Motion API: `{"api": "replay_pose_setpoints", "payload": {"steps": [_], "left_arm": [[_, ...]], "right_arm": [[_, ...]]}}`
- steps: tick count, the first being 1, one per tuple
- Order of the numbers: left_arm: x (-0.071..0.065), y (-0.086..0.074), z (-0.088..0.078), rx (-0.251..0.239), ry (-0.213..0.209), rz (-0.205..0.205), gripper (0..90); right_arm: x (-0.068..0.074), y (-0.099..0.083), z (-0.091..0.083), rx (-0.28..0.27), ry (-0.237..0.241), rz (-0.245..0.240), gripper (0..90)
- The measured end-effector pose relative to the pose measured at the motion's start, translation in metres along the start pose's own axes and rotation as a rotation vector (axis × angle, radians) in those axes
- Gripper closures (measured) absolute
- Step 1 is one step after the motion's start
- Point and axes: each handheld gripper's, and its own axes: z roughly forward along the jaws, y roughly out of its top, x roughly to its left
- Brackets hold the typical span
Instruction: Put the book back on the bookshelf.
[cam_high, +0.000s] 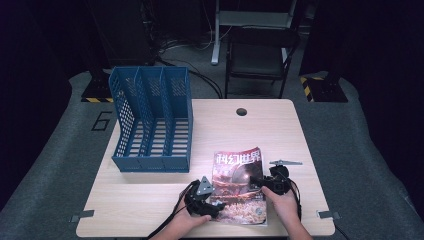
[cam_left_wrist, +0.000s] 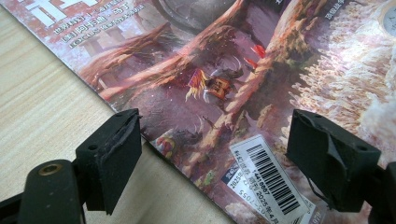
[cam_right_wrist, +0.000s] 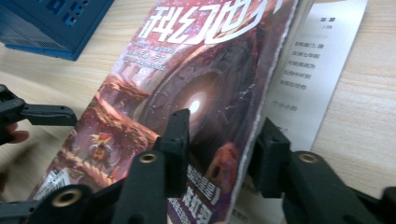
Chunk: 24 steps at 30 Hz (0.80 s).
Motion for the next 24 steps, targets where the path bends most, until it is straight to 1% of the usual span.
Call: {"api": "replay_pose_setpoints", "payload": {"steps": [1,7,8,11,13,14,15,18,24], "left_arm": [[0.0000,0.0000,0.0000,0.000,0.000,0.001,17.8],[0.0000,0.0000,0.0000,0.000,0.000,0.000,17.8],[0.0000,0.0000,0.0000,0.000,0.000,0.000,17.8],[0.0000,0.0000,0.0000,0.000,0.000,0.000,17.8],[0.0000,0.0000,0.0000,0.000,0.000,0.000,17.8],[0.0000,0.0000,0.0000,0.001,0.000,0.000,17.8],[0.0000,0.0000,0.0000,0.000,0.000,0.000,17.8],[0.0000,0.0001,0.0000,0.000,0.000,0.000,17.8],[0.0000,0.0000,0.0000,0.000,0.000,0.000,17.8]], "right_arm": [[-0.0012,-0.0002,-0.0002,-0.006,-0.003,-0.004,69.4],[-0.0005,-0.0010,-0.0007,-0.012,-0.013,-0.010,74.0],[-0.0001,-0.0011,-0.0008,-0.016,-0.012,-0.011,75.7],[-0.0005,-0.0011,-0.0011,-0.020,-0.006,-0.012,77.0],[-0.0010,-0.0014,-0.0011,-0.026,0.001,-0.006,77.1],[-0.0020,-0.0018,-0.0008,-0.030,0.011,-0.005,76.4],[-0.0025,-0.0020,0.0001,-0.021,0.028,0.004,75.2],[-0.0025,-0.0030,0.0028,-0.004,0.026,0.000,73.4],[-0.0025,-0.0027,0.0024,-0.004,0.032,0.005,74.5]]}}
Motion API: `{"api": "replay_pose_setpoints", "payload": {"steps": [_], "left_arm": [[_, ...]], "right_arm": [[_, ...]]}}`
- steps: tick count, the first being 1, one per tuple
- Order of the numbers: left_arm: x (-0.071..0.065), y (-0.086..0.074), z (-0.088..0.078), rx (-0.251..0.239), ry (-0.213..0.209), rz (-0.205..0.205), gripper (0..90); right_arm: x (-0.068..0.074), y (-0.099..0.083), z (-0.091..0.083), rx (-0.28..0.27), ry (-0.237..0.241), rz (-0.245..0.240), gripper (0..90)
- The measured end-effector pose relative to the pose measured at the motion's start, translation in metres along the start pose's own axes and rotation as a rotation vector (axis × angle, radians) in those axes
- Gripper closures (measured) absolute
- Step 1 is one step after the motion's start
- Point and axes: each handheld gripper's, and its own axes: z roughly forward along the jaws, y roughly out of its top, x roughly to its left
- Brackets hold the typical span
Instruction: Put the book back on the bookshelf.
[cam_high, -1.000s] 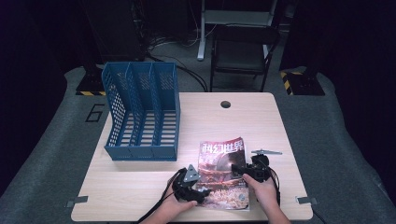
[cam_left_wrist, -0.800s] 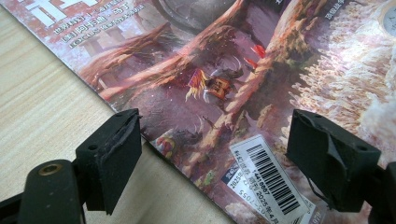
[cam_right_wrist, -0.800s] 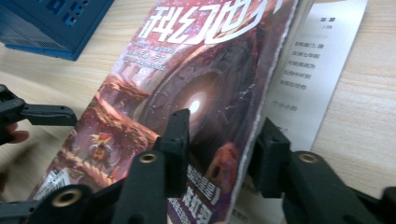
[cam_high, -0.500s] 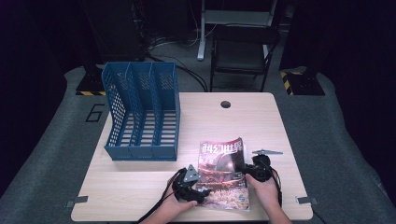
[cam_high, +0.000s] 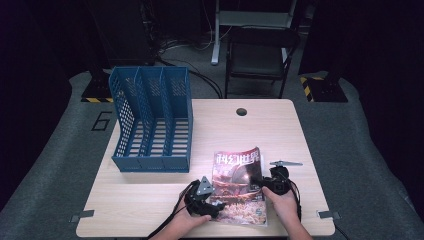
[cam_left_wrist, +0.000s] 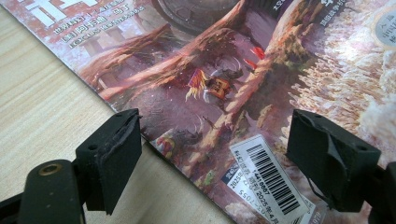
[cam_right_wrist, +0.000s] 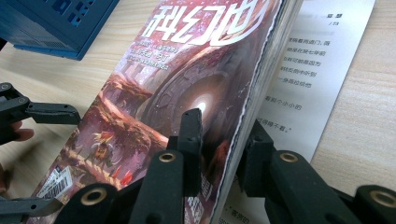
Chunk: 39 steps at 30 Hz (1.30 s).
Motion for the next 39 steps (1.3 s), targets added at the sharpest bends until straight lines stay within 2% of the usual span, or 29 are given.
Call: {"api": "replay_pose_setpoints", "payload": {"steps": [8,14,21,23,24,27,28,32,34,36,38,39], "left_arm": [[0.000,0.000,0.000,0.000,-0.001,0.000,17.8],[0.000,0.000,0.000,0.000,-0.001,0.000,17.8],[0.000,0.000,0.000,0.003,0.003,0.002,17.8],[0.001,0.000,0.000,0.001,-0.004,0.001,17.9],[0.000,0.000,0.000,-0.004,0.005,0.001,17.9],[0.000,0.000,0.000,-0.005,0.007,0.002,17.9],[0.001,0.000,0.000,-0.006,0.005,0.000,17.9],[0.002,0.000,-0.001,0.005,-0.002,0.007,18.7],[0.003,0.000,-0.001,-0.010,-0.012,-0.003,19.1],[0.007,-0.001,-0.003,-0.005,-0.018,-0.003,20.4],[0.009,0.000,-0.004,0.000,-0.022,-0.016,20.5],[0.014,0.001,-0.006,0.000,-0.036,-0.054,20.5]], "right_arm": [[-0.003,0.002,0.000,0.037,0.027,0.019,75.7],[-0.004,0.002,0.000,0.041,0.033,0.014,77.0],[-0.005,0.002,0.000,0.046,0.056,0.013,83.5],[-0.004,0.001,-0.001,0.035,0.075,0.016,86.2],[-0.004,0.001,-0.002,0.024,0.078,0.003,86.7],[-0.002,0.001,-0.003,0.015,0.075,-0.005,87.0],[-0.001,0.001,-0.003,-0.002,0.072,-0.038,87.1],[-0.001,-0.001,-0.005,-0.023,0.092,-0.026,87.3],[0.000,-0.001,-0.007,-0.028,0.097,-0.019,87.2],[0.004,-0.002,-0.009,-0.056,0.099,-0.039,87.3],[0.005,-0.002,-0.010,-0.068,0.098,-0.051,87.3],[0.008,-0.002,-0.012,-0.083,0.101,-0.066,87.3]]}}
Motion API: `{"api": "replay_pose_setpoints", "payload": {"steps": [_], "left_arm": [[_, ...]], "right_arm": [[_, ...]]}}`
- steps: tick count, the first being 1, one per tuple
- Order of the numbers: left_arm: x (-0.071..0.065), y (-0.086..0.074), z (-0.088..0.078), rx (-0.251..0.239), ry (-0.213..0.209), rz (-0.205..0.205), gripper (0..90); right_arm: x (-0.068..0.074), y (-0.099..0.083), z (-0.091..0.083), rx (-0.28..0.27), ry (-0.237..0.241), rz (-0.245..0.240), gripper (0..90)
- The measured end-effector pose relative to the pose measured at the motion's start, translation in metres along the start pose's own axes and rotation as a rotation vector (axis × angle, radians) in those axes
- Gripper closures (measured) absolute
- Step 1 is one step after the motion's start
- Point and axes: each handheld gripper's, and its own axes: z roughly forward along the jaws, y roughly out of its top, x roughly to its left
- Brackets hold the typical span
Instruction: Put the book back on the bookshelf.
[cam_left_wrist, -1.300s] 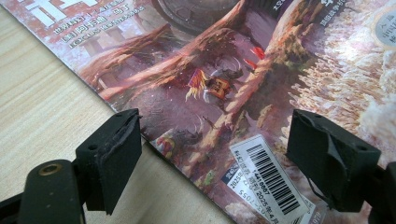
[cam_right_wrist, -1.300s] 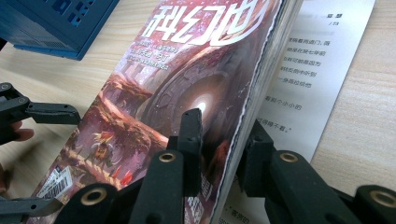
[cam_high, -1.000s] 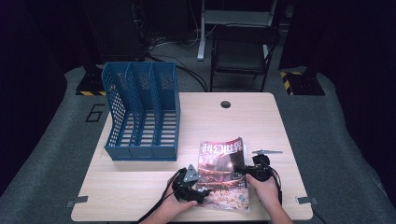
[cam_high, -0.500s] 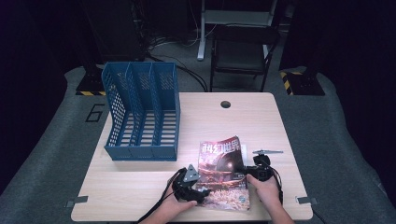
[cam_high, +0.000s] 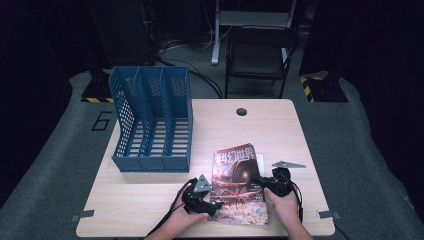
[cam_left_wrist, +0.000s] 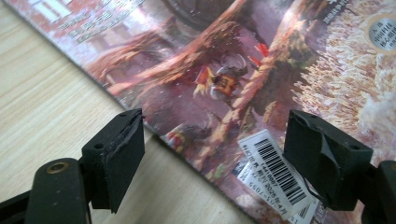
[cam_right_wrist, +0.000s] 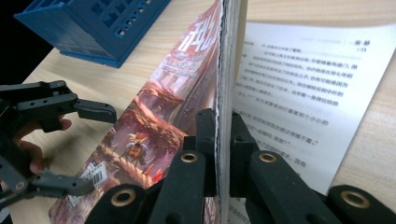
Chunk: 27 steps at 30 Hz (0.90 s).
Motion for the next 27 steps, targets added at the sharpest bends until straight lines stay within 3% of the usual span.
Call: {"api": "replay_pose_setpoints", "payload": {"steps": [8,11,15,20,23,27], "left_arm": [[0.016,0.008,-0.016,-0.028,0.002,-0.056,20.6],[0.023,0.013,-0.025,-0.040,-0.028,-0.095,21.2],[0.029,0.015,-0.028,-0.059,-0.021,-0.101,22.3],[0.032,0.016,-0.021,-0.024,-0.044,-0.111,22.1],[0.031,0.019,-0.015,-0.025,-0.078,-0.125,21.6],[0.032,0.023,-0.009,-0.027,-0.091,-0.129,20.1]], "right_arm": [[0.008,0.000,-0.010,-0.060,0.023,-0.042,87.4],[0.011,0.000,-0.015,-0.088,0.033,-0.062,87.4],[0.015,0.000,-0.018,-0.107,0.034,-0.080,87.4],[0.019,-0.002,-0.022,-0.130,0.039,-0.097,87.4],[0.022,-0.003,-0.025,-0.140,0.048,-0.093,87.4],[0.023,-0.005,-0.029,-0.159,0.068,-0.106,87.4]]}}
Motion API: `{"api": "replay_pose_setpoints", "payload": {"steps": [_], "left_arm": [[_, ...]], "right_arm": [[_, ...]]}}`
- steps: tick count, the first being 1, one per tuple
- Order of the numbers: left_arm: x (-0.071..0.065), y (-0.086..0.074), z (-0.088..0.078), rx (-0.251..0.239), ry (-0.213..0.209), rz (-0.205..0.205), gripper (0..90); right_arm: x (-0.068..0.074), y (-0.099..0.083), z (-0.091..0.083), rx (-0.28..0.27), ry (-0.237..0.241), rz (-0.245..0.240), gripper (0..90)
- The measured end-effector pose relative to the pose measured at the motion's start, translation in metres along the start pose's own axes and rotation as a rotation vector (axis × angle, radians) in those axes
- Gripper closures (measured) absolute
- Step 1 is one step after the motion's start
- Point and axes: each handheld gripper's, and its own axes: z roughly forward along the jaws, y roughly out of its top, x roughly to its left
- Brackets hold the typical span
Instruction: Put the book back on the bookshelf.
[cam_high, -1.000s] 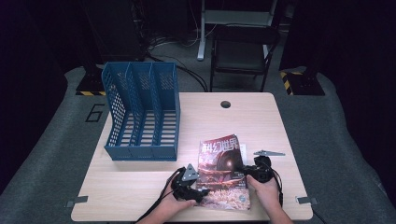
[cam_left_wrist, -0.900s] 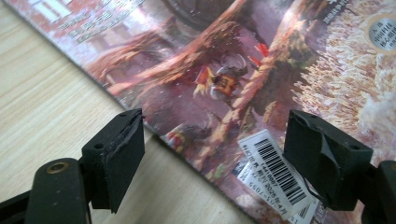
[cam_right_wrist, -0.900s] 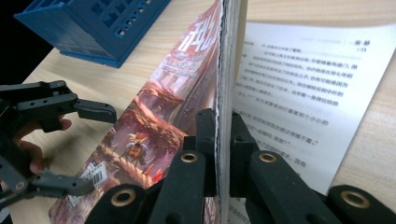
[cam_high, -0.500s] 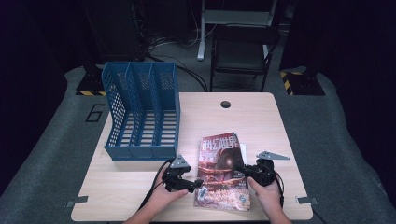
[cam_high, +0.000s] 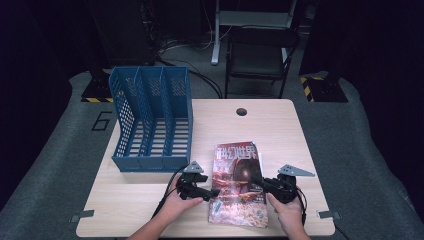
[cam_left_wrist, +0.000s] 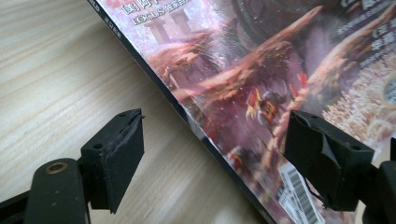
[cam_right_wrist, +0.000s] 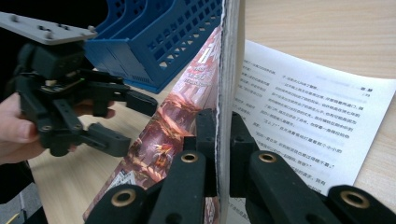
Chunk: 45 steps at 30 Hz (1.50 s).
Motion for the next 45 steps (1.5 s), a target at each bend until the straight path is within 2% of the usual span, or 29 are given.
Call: {"api": "replay_pose_setpoints", "payload": {"steps": [5,8,11,14,16,18,21,22,24,25,30,35,37,39,40,42,45], "left_arm": [[0.001,0.004,0.005,0.009,-0.011,-0.004,19.8],[0.001,0.012,0.010,-0.002,-0.043,-0.025,19.6],[0.002,0.021,0.015,0.009,-0.049,-0.020,19.1],[0.007,0.027,0.020,-0.005,-0.071,-0.053,19.1],[0.010,0.030,0.021,-0.015,-0.058,-0.046,17.4],[0.015,0.035,0.023,-0.045,-0.068,-0.052,15.6],[0.017,0.036,0.025,-0.050,-0.083,-0.071,15.8],[0.018,0.035,0.026,-0.046,-0.077,-0.066,16.6],[0.018,0.035,0.026,-0.036,-0.086,-0.063,19.0],[0.018,0.035,0.026,-0.039,-0.092,-0.057,27.7],[0.018,0.035,0.023,-0.027,-0.080,-0.073,33.0],[0.017,0.037,0.015,-0.031,-0.065,-0.055,40.2],[0.014,0.038,0.012,-0.033,-0.057,-0.062,43.8],[0.012,0.040,0.008,-0.035,-0.039,-0.041,52.3],[0.009,0.043,0.003,-0.039,-0.035,-0.014,55.8],[0.007,0.044,0.002,-0.044,-0.026,-0.002,58.6],[0.003,0.047,-0.002,-0.038,-0.020,0.005,63.7]], "right_arm": [[0.003,-0.001,-0.006,-0.020,0.020,-0.013,87.4],[0.004,-0.001,-0.007,-0.027,0.029,-0.020,87.4],[0.005,0.000,-0.008,-0.030,0.030,-0.022,87.4],[0.006,0.000,-0.010,-0.032,0.037,-0.023,87.4],[0.006,0.001,-0.009,-0.035,0.046,-0.036,87.4],[0.006,0.001,-0.009,-0.035,0.050,-0.038,87.4],[0.007,0.002,-0.009,-0.033,0.050,-0.038,87.4],[0.007,0.002,-0.008,-0.035,0.055,-0.047,87.4],[0.007,0.002,-0.008,-0.034,0.057,-0.048,87.4],[0.007,0.002,-0.008,-0.034,0.057,-0.047,87.4],[0.006,0.002,-0.007,-0.030,0.054,-0.054,87.4],[0.003,0.002,-0.006,-0.029,0.055,-0.043,87.2],[0.003,0.002,-0.006,-0.031,0.056,-0.041,87.2],[0.003,0.002,-0.005,-0.028,0.050,-0.037,87.1],[0.003,0.002,-0.005,-0.026,0.052,-0.025,87.1],[0.001,0.002,-0.004,-0.024,0.050,-0.026,87.1],[-0.003,0.003,-0.004,-0.021,0.052,0.002,87.0]]}}
